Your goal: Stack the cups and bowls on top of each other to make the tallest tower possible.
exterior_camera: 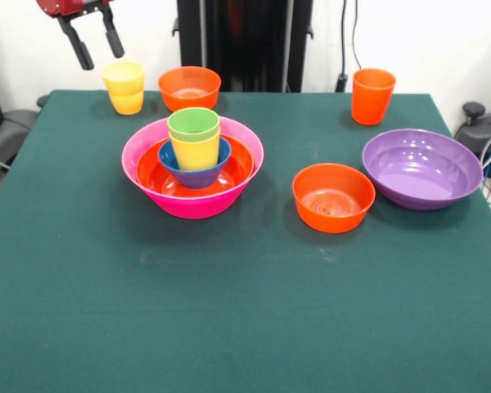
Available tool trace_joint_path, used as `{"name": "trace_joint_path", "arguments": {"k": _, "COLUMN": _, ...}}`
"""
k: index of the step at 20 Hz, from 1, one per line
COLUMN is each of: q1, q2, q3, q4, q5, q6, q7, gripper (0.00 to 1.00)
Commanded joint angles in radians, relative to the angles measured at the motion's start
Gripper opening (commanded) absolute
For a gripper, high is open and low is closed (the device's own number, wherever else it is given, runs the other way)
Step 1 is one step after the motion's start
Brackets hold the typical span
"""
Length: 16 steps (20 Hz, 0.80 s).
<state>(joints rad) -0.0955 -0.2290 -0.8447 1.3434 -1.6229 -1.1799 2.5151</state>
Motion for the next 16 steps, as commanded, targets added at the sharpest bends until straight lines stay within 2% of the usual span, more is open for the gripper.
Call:
{"name": "trace_joint_path", "arguments": {"k": 1, "q1": 0.031, "q2": 0.056, "q3": 0.163, "q4": 0.006, "q5": 0.005, "q6": 0.045, "q7": 0.117, "gripper": 1.0}}
{"name": "trace_joint_path", "arguments": {"k": 16, "q1": 0.032, "q2": 0.061, "q3": 0.164, "q4": 0.007, "q5": 0.01, "q6": 0.055, "q7": 0.109, "gripper": 1.0}}
